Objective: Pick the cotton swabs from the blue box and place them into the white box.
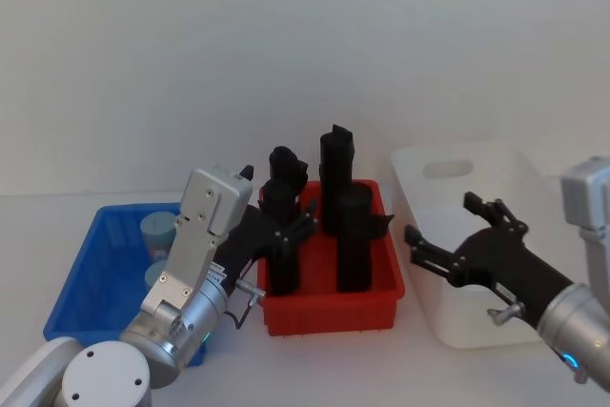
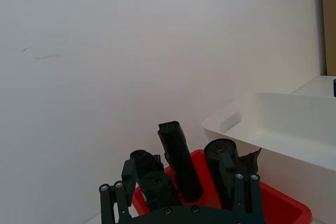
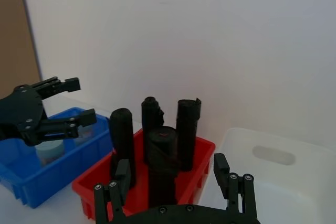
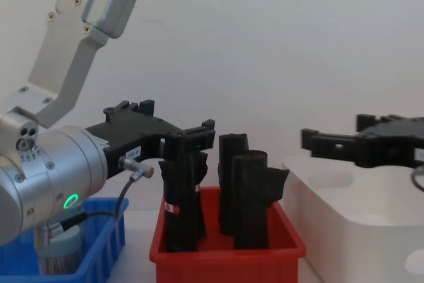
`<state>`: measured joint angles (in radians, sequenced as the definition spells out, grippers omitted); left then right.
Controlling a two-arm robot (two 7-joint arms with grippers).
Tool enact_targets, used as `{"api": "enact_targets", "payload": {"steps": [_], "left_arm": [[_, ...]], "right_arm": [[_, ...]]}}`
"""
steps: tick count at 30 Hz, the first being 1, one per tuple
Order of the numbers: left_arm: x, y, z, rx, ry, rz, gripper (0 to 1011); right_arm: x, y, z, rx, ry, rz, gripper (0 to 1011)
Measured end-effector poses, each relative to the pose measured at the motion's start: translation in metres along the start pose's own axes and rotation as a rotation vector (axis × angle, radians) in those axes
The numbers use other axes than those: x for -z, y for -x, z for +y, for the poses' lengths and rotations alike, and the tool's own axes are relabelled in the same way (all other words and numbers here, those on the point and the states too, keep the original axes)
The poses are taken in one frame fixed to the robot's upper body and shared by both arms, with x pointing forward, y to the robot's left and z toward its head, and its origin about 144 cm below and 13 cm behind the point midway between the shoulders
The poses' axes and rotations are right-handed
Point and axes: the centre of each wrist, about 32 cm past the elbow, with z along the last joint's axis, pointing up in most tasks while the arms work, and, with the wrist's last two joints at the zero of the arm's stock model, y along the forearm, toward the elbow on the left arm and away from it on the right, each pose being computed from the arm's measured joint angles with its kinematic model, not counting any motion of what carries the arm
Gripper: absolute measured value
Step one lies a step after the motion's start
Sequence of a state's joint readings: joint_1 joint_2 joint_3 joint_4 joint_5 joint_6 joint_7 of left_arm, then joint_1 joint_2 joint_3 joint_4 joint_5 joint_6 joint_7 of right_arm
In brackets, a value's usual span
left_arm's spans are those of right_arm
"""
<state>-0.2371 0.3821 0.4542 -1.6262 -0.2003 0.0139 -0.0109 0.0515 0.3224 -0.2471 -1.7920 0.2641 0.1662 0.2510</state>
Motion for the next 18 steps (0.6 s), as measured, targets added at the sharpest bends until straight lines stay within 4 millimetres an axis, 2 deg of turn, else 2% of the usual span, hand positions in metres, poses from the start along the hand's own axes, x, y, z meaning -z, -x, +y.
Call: {"api": "enact_targets", "payload": {"steps": [10,18], "left_arm": [[0.000,0.000,0.000,0.000,0.000,0.000,1004],[0.000,0.000,0.000,0.000,0.000,0.000,1004]], "right_arm": [[-0.030,0.021,0.041,-0.106,0.104,-0.013,1002],[-0.045,0.035,0.063,-0.085,0.154,-0.037,1002]]}}
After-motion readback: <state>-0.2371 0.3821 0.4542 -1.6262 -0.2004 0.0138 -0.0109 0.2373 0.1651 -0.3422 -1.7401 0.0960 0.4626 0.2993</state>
